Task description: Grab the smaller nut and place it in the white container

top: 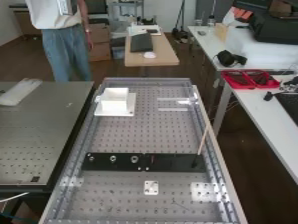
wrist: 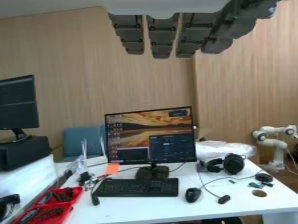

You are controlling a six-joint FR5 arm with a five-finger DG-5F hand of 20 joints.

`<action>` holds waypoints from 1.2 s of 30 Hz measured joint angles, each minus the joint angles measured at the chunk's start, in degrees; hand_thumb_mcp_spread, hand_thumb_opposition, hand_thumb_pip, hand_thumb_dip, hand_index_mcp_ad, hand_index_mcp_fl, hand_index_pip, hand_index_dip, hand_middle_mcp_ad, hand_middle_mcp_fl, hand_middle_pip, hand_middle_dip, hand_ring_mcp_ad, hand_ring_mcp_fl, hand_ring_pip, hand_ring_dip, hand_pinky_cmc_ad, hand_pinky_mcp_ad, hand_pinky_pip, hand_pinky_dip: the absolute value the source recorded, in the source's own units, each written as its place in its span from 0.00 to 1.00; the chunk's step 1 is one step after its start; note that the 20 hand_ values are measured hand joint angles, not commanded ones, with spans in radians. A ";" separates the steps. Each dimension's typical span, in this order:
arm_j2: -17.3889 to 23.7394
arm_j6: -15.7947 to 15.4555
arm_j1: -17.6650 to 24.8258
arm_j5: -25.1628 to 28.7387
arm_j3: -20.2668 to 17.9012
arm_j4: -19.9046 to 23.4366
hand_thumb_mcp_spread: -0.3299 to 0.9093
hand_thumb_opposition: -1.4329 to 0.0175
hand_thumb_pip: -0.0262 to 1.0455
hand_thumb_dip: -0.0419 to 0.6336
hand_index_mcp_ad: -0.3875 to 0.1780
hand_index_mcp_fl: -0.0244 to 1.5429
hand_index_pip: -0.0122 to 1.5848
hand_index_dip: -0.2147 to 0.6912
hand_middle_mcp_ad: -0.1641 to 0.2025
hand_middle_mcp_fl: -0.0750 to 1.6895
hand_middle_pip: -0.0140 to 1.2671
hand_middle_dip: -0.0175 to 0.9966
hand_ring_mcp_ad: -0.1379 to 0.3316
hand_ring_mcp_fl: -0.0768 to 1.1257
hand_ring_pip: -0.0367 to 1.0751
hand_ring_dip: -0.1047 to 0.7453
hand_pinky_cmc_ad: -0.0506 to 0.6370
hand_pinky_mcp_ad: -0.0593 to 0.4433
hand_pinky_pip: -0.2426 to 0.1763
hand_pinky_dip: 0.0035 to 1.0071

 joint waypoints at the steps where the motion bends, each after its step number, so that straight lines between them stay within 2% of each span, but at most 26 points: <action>1: 0.00 -0.01 0.00 0.01 0.02 0.00 0.27 0.99 0.03 0.08 0.67 0.04 0.02 0.25 0.62 0.05 0.03 0.06 0.40 0.06 0.05 0.14 0.14 0.18 0.55 0.01; 2: 0.00 -0.01 -0.01 0.02 0.03 0.00 0.27 0.99 0.03 0.08 0.67 0.04 0.02 0.25 0.62 0.05 0.03 0.06 0.40 0.06 0.05 0.14 0.11 0.19 0.55 0.01; 4: -0.02 0.00 -0.02 0.05 0.05 -0.03 0.27 0.99 0.03 0.08 0.69 0.04 0.02 0.25 0.60 0.05 0.03 0.06 0.41 0.06 0.05 0.14 0.10 0.15 0.55 0.01; 5: -0.04 0.00 -0.03 0.05 0.07 -0.05 0.28 0.96 0.08 0.07 0.70 0.04 0.02 0.25 0.58 0.05 0.03 0.06 0.40 0.06 0.05 0.14 0.09 0.16 0.55 0.02; 7: -0.08 0.02 -0.04 0.04 0.09 -0.09 0.37 0.86 0.24 0.09 0.70 0.04 0.02 0.27 0.58 0.05 0.04 0.06 0.40 0.06 0.05 0.14 0.12 0.22 0.55 0.08; 8: -0.08 0.02 -0.04 0.04 0.09 -0.09 0.41 0.80 0.29 0.09 0.69 0.04 0.02 0.29 0.57 0.04 0.06 0.06 0.40 0.06 0.06 0.14 0.17 0.29 0.55 0.14; 11: -0.10 0.08 -0.07 0.10 0.08 -0.10 0.43 0.66 0.29 0.09 0.69 0.04 0.03 0.32 0.58 0.05 0.08 0.08 0.46 0.07 0.07 0.15 0.31 0.49 0.52 0.24; 14: -0.10 0.05 -0.07 0.10 0.05 -0.10 0.44 0.60 0.28 0.09 0.67 0.04 0.04 0.37 0.59 0.05 0.10 0.11 0.54 0.06 0.08 0.16 0.45 0.61 0.44 0.33; 17: -0.09 0.14 -0.09 0.09 -0.01 -0.04 0.44 0.54 0.29 0.09 0.66 0.04 0.04 0.40 0.59 0.05 0.10 0.13 0.59 0.06 0.10 0.17 0.53 0.67 0.40 0.39; 20: -0.05 0.13 -0.10 0.13 -0.08 0.00 0.44 0.52 0.30 0.09 0.66 0.04 0.05 0.41 0.59 0.05 0.11 0.14 0.62 0.07 0.10 0.17 0.55 0.70 0.40 0.43; 21: -0.03 0.14 -0.11 0.17 -0.13 0.02 0.44 0.52 0.30 0.09 0.66 0.04 0.05 0.41 0.60 0.05 0.11 0.14 0.63 0.07 0.09 0.17 0.58 0.70 0.37 0.43; 23: 0.01 0.14 -0.11 0.20 -0.17 0.02 0.44 0.52 0.30 0.09 0.67 0.04 0.05 0.43 0.61 0.04 0.11 0.14 0.65 0.07 0.12 0.18 0.61 0.74 0.35 0.44; 25: 0.05 0.18 -0.11 0.24 -0.21 0.02 0.44 0.51 0.30 0.09 0.66 0.04 0.05 0.43 0.63 0.04 0.12 0.15 0.65 0.07 0.11 0.19 0.63 0.74 0.32 0.44; 29: 0.14 0.17 -0.11 0.37 -0.31 0.08 0.44 0.51 0.30 0.09 0.66 0.04 0.05 0.43 0.64 0.05 0.12 0.15 0.66 0.07 0.11 0.19 0.63 0.73 0.32 0.45; 36: 0.14 0.42 -0.17 0.47 -0.52 0.20 0.44 0.50 0.30 0.09 0.66 0.04 0.05 0.44 0.65 0.04 0.12 0.16 0.65 0.07 0.11 0.19 0.64 0.77 0.32 0.45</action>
